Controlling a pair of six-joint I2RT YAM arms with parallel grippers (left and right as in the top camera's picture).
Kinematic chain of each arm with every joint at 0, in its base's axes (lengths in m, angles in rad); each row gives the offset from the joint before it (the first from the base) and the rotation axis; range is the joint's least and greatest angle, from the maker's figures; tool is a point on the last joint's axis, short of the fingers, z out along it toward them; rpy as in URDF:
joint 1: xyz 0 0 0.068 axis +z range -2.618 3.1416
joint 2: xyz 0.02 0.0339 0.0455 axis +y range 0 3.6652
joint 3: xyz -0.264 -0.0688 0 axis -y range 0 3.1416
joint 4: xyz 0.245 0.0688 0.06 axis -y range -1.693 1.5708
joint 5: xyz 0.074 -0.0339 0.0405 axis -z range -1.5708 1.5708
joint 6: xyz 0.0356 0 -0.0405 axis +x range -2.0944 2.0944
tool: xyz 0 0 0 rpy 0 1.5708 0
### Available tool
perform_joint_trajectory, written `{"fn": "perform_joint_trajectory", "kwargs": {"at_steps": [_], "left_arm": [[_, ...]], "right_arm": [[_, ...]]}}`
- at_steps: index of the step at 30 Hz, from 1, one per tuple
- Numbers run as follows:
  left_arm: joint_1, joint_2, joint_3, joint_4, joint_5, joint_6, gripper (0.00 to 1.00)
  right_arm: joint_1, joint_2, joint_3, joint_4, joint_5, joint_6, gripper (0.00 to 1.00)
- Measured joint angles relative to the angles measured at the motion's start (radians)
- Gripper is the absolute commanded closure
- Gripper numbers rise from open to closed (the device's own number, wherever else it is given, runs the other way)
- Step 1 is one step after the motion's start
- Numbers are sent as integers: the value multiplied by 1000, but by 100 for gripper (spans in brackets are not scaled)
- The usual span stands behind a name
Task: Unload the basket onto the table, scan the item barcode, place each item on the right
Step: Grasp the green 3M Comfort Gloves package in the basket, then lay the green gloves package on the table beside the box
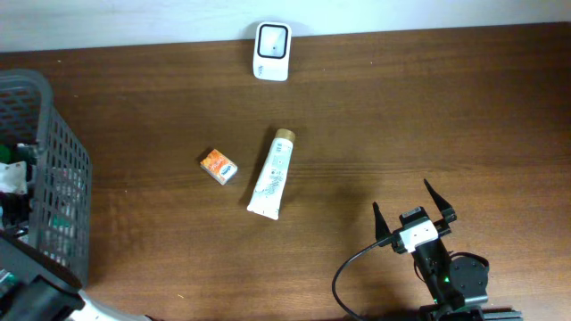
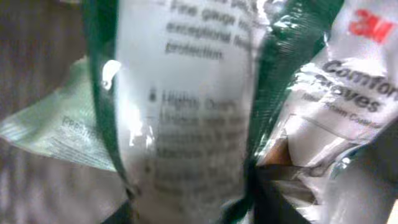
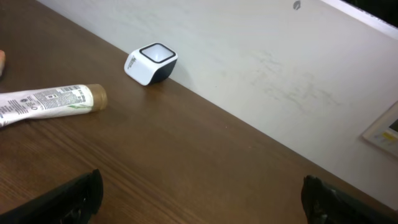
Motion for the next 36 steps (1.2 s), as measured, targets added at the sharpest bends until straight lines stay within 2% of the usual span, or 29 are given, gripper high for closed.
{"fn": "perform_joint_trajectory", "kwargs": {"at_steps": [4, 10, 13, 18, 21, 23, 29, 33, 36], "left_arm": [[-2, 3, 14, -27, 0, -2, 100], [0, 7, 71, -123, -55, -48, 100], [1, -9, 113, -149, -80, -108, 100], [1, -164, 208, -154, -65, -201, 100], [1, -336, 272, -87, 22, -250, 100], [1, -396, 283, -34, 68, -316, 100], [-16, -527, 286, 109, 169, -626, 100], [-159, -589, 286, 119, 193, -819, 100], [-362, -602, 288, 61, 213, -890, 100]], "right_arm": [[0, 0, 0, 0, 0, 1, 2], [0, 0, 0, 0, 0, 0, 2], [0, 0, 0, 0, 0, 0, 2], [0, 0, 0, 0, 0, 0, 2], [0, 0, 0, 0, 0, 0, 2], [0, 0, 0, 0, 0, 1, 2], [0, 0, 0, 0, 0, 0, 2], [0, 0, 0, 0, 0, 1, 2], [0, 0, 0, 0, 0, 0, 2]]}}
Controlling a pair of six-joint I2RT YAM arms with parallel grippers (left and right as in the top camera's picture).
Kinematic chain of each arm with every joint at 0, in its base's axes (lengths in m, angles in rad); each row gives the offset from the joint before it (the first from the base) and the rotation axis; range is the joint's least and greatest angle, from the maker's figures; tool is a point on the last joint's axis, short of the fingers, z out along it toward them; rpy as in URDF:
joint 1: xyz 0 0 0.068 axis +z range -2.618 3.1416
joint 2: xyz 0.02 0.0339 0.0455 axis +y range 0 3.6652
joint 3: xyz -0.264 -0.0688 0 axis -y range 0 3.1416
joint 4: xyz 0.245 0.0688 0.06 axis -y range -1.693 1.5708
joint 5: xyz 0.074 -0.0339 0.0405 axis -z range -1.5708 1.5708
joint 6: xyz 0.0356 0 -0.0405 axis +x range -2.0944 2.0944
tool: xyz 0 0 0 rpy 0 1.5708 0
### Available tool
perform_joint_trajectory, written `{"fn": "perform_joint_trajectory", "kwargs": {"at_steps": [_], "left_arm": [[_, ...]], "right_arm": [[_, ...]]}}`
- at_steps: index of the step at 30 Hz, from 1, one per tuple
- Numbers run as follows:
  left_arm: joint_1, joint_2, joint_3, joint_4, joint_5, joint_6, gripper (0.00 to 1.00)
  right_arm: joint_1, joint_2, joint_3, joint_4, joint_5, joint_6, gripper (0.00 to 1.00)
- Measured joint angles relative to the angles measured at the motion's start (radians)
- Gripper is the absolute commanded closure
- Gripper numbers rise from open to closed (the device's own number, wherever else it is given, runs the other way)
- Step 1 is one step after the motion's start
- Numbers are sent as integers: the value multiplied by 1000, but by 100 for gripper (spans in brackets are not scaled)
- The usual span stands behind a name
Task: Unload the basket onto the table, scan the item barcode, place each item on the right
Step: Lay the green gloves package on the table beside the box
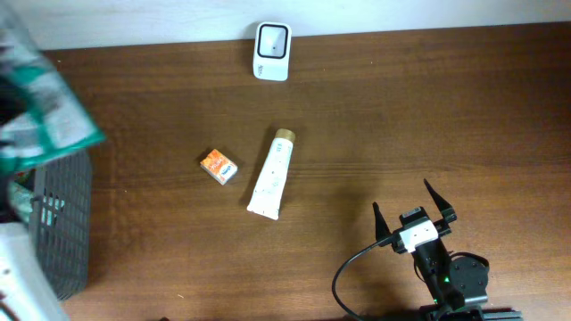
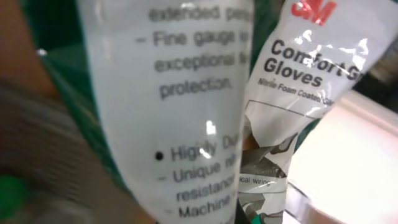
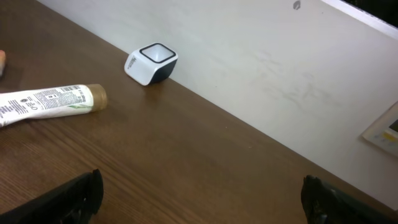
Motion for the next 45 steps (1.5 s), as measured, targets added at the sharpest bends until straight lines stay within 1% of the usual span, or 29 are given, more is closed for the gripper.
{"fn": "perform_joint_trajectory", "kwargs": {"at_steps": [1, 2, 4, 5, 8, 10, 14, 18, 21, 26, 33, 35, 39, 40, 42, 43, 44, 45], "left_arm": [[-77, 4, 1, -48, -5, -11, 100], [-121, 7, 1, -77, -6, -14, 100], [-282, 42, 4, -184, -71, -29, 100], [-340, 69, 5, -227, -108, -32, 100], [-450, 172, 5, -347, -183, -37, 100], [-497, 260, 3, -388, -217, -38, 100], [-512, 412, 1, -460, -269, -54, 100], [-491, 501, 1, -490, -359, -82, 100], [-474, 544, -2, -491, -462, -90, 100], [-470, 601, -42, -446, -534, -93, 100], [-470, 711, -145, -390, -533, -93, 100], [-471, 712, -179, -355, -501, -93, 100], [-496, 712, -236, -269, -387, -92, 100], [-509, 712, -246, -251, -357, -92, 97], [-537, 712, -248, -236, -309, -89, 63], [-548, 712, -249, -236, -291, -77, 39], [-558, 712, -250, -237, -269, -69, 27], [-567, 712, -253, -241, -251, -57, 20]], "right_arm": [[0, 0, 0, 0, 0, 0, 2], [0, 0, 0, 0, 0, 0, 2], [0, 0, 0, 0, 0, 0, 2], [0, 0, 0, 0, 0, 0, 2], [0, 0, 0, 0, 0, 0, 2], [0, 0, 0, 0, 0, 0, 2], [0, 0, 0, 0, 0, 0, 2], [0, 0, 0, 0, 0, 0, 2], [0, 0, 0, 0, 0, 0, 2], [0, 0, 0, 0, 0, 0, 2], [0, 0, 0, 0, 0, 1, 2], [0, 0, 0, 0, 0, 0, 2], [0, 0, 0, 0, 0, 0, 2], [0, 0, 0, 0, 0, 1, 2], [0, 0, 0, 0, 0, 0, 2], [0, 0, 0, 0, 0, 0, 2], [0, 0, 0, 0, 0, 0, 1], [0, 0, 0, 0, 0, 0, 2]]}}
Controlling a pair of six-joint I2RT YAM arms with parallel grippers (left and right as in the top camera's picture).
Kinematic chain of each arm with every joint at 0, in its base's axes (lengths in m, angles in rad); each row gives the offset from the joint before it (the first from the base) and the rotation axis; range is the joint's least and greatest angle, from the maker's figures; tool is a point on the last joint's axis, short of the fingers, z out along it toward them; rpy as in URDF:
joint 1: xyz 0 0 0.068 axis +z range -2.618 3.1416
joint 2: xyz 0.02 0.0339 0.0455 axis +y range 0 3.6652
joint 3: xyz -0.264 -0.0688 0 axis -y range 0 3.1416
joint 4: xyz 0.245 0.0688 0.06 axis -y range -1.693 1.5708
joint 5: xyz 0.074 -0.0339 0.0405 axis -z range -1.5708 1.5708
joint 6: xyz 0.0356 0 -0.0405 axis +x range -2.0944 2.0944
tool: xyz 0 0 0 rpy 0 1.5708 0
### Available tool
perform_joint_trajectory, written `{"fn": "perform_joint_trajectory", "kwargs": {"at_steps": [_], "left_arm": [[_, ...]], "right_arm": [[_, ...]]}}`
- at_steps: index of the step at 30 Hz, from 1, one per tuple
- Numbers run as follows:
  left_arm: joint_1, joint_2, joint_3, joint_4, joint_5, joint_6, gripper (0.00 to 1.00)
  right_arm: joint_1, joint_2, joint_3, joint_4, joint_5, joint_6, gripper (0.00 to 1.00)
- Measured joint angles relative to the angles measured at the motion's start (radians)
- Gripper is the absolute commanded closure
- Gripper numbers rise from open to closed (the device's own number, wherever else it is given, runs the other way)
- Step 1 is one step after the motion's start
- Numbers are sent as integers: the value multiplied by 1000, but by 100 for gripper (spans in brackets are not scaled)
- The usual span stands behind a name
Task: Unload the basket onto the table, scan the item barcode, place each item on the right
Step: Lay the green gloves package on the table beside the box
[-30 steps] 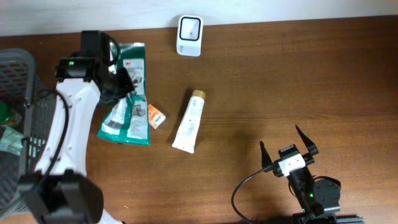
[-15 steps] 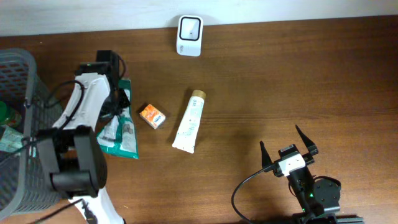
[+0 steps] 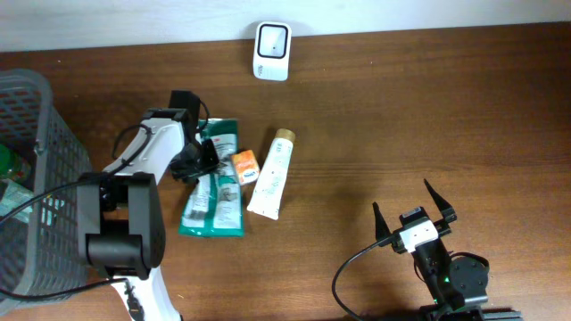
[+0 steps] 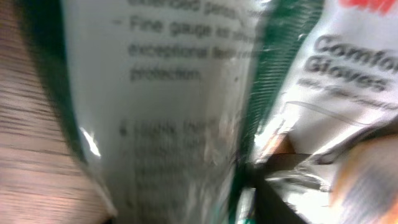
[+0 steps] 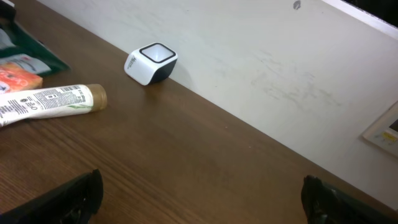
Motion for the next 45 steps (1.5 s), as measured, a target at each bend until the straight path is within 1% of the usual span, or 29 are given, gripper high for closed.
{"fn": "perform_joint_trajectory", "kwargs": {"at_steps": [1, 3, 4, 6, 7, 10, 12, 14, 16, 17, 19, 20, 21, 25, 26, 27, 28, 32, 35, 38, 43, 45], "left_arm": [[-3, 0, -1, -15, 8, 2, 18], [6, 0, 5, -53, 15, 13, 18], [15, 0, 22, -90, 18, 17, 11], [38, -16, 79, -148, 16, 26, 5], [51, -34, 134, -197, 6, 26, 1], [106, -157, 320, -298, -16, 75, 1], [142, -229, 426, -327, -22, 102, 0], [218, -333, 557, -335, -29, 124, 1], [296, -402, 624, -332, -35, 131, 4], [346, -431, 645, -330, -45, 130, 6], [448, -457, 655, -332, -81, 113, 10], [493, -455, 655, -336, -95, 102, 12], [571, -439, 654, -339, -117, 88, 13], [739, -376, 652, -382, -148, 62, 16], [772, -355, 652, -396, -154, 58, 16], [794, -333, 651, -407, -155, 55, 21], [813, -305, 650, -416, -158, 54, 22], [835, -168, 648, -422, -178, 47, 25], [834, -111, 647, -423, -199, 47, 28], [834, -23, 630, -410, -249, 47, 30], [806, 31, 529, -296, -322, 47, 31], [788, 37, 497, -247, -344, 47, 33]], "right_arm": [[0, 0, 0, 0, 0, 0, 2], [0, 0, 0, 0, 0, 0, 2], [0, 0, 0, 0, 0, 0, 2], [0, 0, 0, 0, 0, -1, 2], [0, 0, 0, 0, 0, 0, 2], [0, 0, 0, 0, 0, 0, 2], [0, 0, 0, 0, 0, 0, 2], [0, 0, 0, 0, 0, 0, 2], [0, 0, 0, 0, 0, 0, 1], [0, 0, 0, 0, 0, 0, 2], [0, 0, 0, 0, 0, 0, 2], [0, 0, 0, 0, 0, 0, 2], [0, 0, 0, 0, 0, 0, 2], [0, 0, 0, 0, 0, -1, 2], [0, 0, 0, 0, 0, 0, 2], [0, 0, 0, 0, 0, 0, 2], [0, 0, 0, 0, 0, 0, 2], [0, 0, 0, 0, 0, 0, 2], [0, 0, 0, 0, 0, 0, 2], [0, 0, 0, 0, 0, 0, 2], [0, 0, 0, 0, 0, -1, 2], [0, 0, 0, 0, 0, 0, 2]]}}
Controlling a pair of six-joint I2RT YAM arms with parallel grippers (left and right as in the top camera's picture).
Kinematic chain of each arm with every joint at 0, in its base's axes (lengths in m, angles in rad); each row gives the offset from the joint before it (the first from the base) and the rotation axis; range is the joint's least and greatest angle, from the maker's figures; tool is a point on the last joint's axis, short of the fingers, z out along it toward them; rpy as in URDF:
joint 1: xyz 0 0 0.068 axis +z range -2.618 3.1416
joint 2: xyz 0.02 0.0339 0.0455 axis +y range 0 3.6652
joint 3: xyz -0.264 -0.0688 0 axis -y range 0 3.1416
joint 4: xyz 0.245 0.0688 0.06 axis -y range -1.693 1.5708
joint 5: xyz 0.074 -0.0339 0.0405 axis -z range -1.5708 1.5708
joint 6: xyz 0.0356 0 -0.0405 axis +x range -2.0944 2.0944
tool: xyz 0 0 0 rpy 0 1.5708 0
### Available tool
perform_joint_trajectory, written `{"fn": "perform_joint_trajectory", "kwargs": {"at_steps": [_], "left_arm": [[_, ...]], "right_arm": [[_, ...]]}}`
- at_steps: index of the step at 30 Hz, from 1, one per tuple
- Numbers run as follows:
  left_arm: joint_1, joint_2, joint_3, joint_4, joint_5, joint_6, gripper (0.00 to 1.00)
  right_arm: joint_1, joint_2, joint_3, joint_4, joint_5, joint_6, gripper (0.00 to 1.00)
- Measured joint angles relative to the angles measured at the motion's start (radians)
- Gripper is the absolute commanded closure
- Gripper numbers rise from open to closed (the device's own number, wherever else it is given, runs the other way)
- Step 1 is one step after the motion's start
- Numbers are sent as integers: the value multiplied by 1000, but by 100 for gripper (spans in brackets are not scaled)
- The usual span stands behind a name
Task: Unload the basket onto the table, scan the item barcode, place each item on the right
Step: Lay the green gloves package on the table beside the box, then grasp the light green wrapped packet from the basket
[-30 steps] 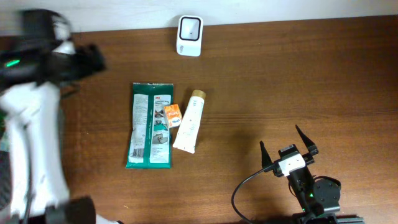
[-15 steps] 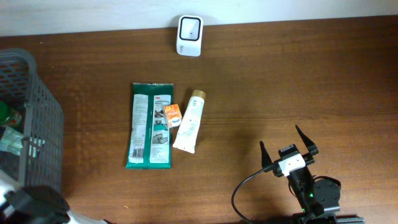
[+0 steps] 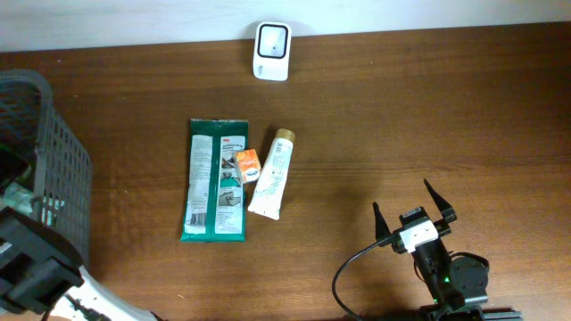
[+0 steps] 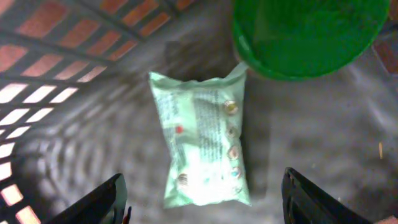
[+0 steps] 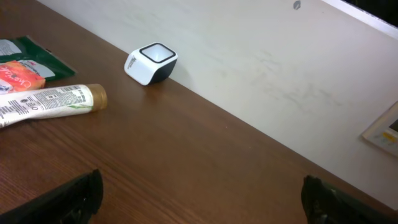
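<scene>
The white barcode scanner (image 3: pixel 271 39) stands at the table's far edge, also visible in the right wrist view as the scanner (image 5: pixel 151 62). A green glove packet (image 3: pixel 215 178) lies flat on the table. A small orange box (image 3: pixel 247 166) rests against its right edge, with a white tube (image 3: pixel 273 173) beside that. My left gripper (image 4: pixel 202 205) is open inside the basket, over a pale green packet (image 4: pixel 202 149). My right gripper (image 3: pixel 410 214) stands open near the front right, holding nothing.
The grey mesh basket (image 3: pixel 53 169) takes up the left edge of the table, and my left arm reaches into it. A round green container (image 4: pixel 311 34) sits on the basket floor beside the pale packet. Bare wood surrounds the right gripper.
The left gripper has let go of the glove packet, which now lies flat on the table. That gripper is now open inside the basket. The right arm has not moved.
The left gripper was first shut on the glove packet inside the basket, then held it above the basket. Later the packet was on the table by the orange box, which had shifted right toward the tube. Now the packet lies free and the gripper is in the basket.
</scene>
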Motion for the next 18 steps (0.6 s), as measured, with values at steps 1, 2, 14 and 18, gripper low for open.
{"fn": "perform_joint_trajectory", "kwargs": {"at_steps": [1, 2, 14, 18], "left_arm": [[-6, 5, -10, 10, -6, 0, 34], [-11, 12, -19, 23, -12, 0, 36], [-15, 164, -61, 63, -122, -7, 82], [-16, 164, -60, 50, -137, -7, 100]], "right_arm": [[0, 0, 0, 0, 0, 0, 2], [0, 0, 0, 0, 0, 0, 2], [0, 0, 0, 0, 0, 0, 2], [0, 0, 0, 0, 0, 0, 2]]}}
